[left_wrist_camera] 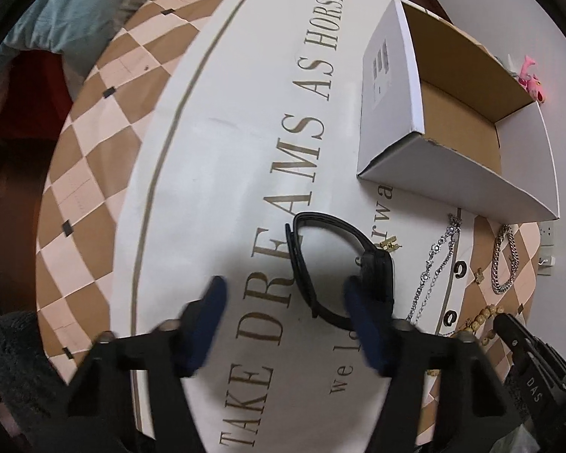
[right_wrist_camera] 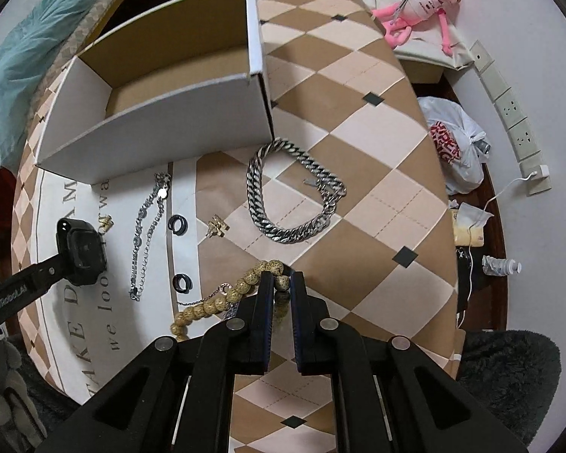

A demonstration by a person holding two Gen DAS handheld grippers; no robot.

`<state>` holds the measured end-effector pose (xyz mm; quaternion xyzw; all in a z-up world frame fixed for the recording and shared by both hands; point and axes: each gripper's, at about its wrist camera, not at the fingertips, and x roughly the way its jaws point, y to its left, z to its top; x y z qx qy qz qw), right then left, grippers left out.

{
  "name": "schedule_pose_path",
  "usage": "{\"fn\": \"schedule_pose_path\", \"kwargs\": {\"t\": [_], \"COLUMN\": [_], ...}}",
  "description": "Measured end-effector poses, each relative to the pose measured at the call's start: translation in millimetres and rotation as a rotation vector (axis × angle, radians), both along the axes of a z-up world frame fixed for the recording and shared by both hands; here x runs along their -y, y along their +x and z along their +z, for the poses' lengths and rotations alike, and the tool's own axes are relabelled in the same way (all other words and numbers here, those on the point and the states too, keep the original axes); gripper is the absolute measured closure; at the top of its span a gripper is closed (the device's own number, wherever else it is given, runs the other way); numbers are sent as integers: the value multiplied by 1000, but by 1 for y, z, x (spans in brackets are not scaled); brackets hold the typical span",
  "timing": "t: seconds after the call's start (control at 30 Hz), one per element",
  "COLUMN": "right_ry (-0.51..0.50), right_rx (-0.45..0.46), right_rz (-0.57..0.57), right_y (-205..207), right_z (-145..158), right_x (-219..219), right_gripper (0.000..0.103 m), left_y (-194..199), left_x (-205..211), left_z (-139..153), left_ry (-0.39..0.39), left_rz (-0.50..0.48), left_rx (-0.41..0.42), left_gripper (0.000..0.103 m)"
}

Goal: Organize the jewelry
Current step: 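Grasp the black watch band with the left gripper while the right grasps the wooden bead bracelet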

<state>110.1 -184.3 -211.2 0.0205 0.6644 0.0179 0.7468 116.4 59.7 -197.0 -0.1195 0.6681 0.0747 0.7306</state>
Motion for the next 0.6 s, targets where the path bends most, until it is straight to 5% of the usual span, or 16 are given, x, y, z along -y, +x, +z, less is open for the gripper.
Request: {"fn": "schedule_pose_path", "kwargs": {"t": [0.2,0.6], "right_ry": [12,122], "right_rx": [-2,93], "right_rz": [6,55], "right_y": [-2,-17], "right_z": [-3,53], "right_x": [2,-12], "right_gripper": [94,94], "left_y": [1,-28], "left_x": [9,19], "left_z": [-2,38], "left_ry": [11,1], "left_rz": [-60,-111], "left_rx": [51,134], "left_gripper": [98,99]}}
